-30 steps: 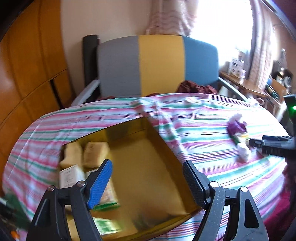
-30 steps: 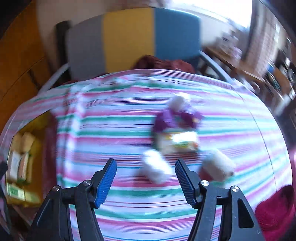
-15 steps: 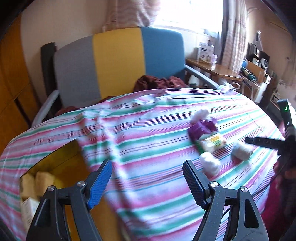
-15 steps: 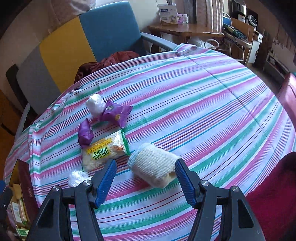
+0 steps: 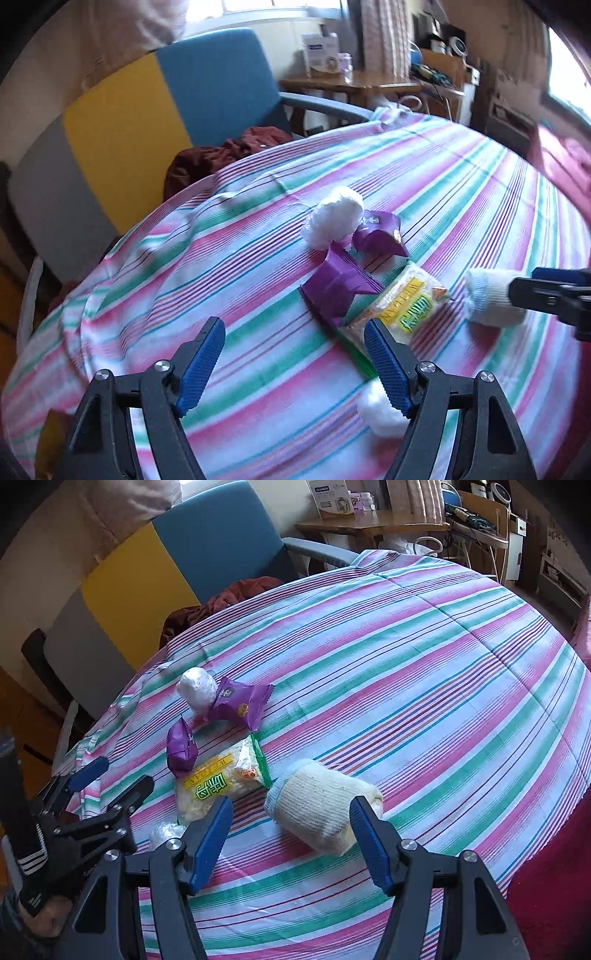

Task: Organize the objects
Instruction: 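Move the left gripper to the purple snack packet and grasp it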

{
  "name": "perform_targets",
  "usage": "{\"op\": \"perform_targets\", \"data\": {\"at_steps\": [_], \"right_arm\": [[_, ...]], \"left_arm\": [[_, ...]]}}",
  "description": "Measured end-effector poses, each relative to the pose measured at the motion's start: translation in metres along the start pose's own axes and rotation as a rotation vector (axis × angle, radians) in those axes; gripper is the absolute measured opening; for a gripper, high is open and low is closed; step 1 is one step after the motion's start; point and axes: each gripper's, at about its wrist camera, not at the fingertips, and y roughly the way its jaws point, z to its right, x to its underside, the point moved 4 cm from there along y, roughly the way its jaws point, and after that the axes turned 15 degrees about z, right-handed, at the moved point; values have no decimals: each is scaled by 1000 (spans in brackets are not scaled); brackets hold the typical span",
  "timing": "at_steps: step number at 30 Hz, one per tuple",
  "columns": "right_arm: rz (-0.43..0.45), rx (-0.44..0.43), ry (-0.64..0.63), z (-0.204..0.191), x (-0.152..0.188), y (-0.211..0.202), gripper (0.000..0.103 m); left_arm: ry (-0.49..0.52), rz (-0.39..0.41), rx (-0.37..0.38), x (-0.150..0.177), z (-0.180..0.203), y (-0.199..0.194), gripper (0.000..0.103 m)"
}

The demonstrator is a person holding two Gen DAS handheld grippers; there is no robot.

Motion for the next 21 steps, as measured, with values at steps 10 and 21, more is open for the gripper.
{"op": "perform_targets", "data": {"at_steps": [10, 21], "right_arm": [[-14, -16, 17, 1, 1, 1, 67], [-14, -5, -1, 0, 1, 3, 67]], "left_arm": [[55, -26, 74, -4, 4, 61, 79], [-82, -69, 124, 1, -3, 77, 35]]}}
